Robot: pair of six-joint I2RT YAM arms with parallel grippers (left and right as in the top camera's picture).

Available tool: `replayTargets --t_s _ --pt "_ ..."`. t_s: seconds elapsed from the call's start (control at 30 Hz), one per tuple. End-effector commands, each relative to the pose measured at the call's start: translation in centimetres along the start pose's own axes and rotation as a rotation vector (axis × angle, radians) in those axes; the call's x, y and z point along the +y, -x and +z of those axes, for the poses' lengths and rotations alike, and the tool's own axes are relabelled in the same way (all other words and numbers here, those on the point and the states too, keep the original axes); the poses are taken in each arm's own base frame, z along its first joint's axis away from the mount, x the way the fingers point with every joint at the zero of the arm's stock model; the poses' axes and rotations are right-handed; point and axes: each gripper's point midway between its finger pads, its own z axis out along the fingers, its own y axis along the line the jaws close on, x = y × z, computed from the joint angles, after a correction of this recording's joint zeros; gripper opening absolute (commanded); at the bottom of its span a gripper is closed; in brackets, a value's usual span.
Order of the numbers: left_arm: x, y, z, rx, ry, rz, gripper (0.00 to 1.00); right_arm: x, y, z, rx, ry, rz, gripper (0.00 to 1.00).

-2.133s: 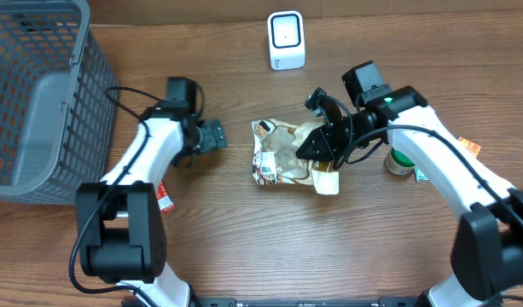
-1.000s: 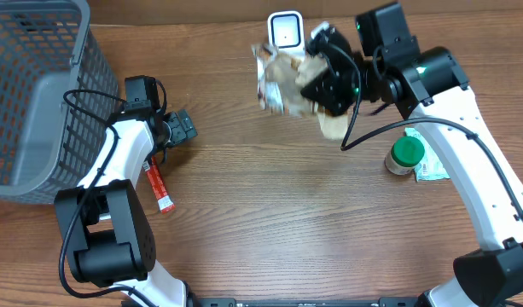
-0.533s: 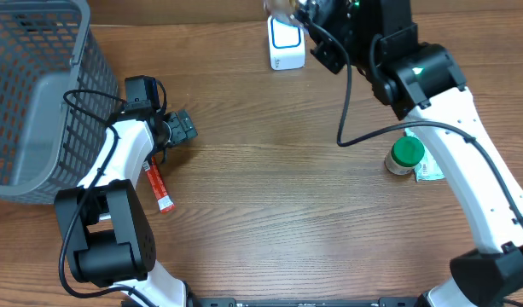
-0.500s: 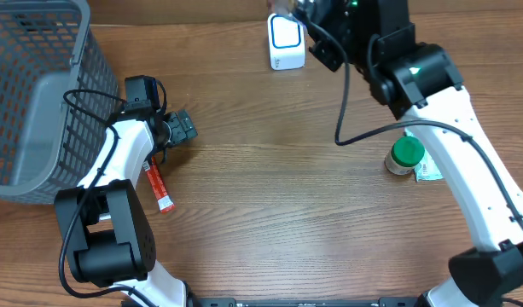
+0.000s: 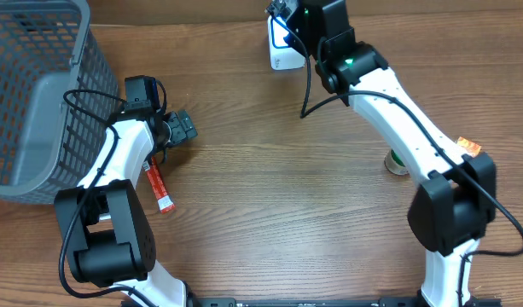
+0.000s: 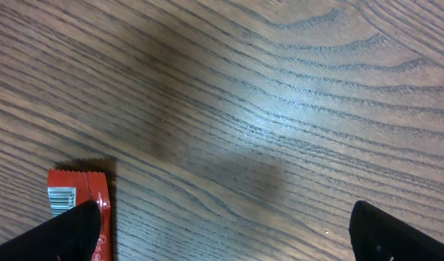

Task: Scan the item barcode
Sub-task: 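Release the left gripper and lift the bag to the scanner with the right, then hold the PanTree bag barcode against the white scanner with the right gripper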

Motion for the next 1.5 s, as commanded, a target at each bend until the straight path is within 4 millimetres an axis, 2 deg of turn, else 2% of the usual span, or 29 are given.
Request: replayTargets --t_s 0.0,0.23,0.3,0.43,0.73,0.87,1.17,1.47 --pt "0.1 0.8 0.0 -0.017 0.007 0.010 1.00 0.1 -0.7 1.8 0.020 -0.048 -0.052 0.04" --pt "0.1 0.8 0.0 -0.017 0.007 0.010 1.00 2.4 -3.6 5.1 0.088 -0.091 -0.169 0.04" --pt "0.1 0.8 0.0 -0.017 0.007 0.010 1.00 3.3 -4.0 5.7 0.098 -0.091 -0.212 0.04" --pt "0.1 0.8 0.0 -0.017 0.007 0.010 1.00 3.4 -4.2 6.5 0.118 -0.156 -0.319 0.04" --pt "0.1 0.8 0.0 -0.017 0.007 0.010 1.00 6.1 -3.3 6.2 0.110 -0.114 -0.366 0.04" --pt "0.1 0.8 0.0 -0.017 0.007 0.010 1.00 7.9 -4.1 5.8 0.154 -0.063 -0.400 0.04" --pt "0.1 0.8 0.0 -0.017 0.007 0.010 1.00 8.9 -5.7 5.5 0.218 -0.020 -0.431 0.04" --pt "0.1 0.8 0.0 -0.017 0.007 0.010 1.00 9.0 -5.8 5.5 0.222 -0.017 -0.413 0.04"
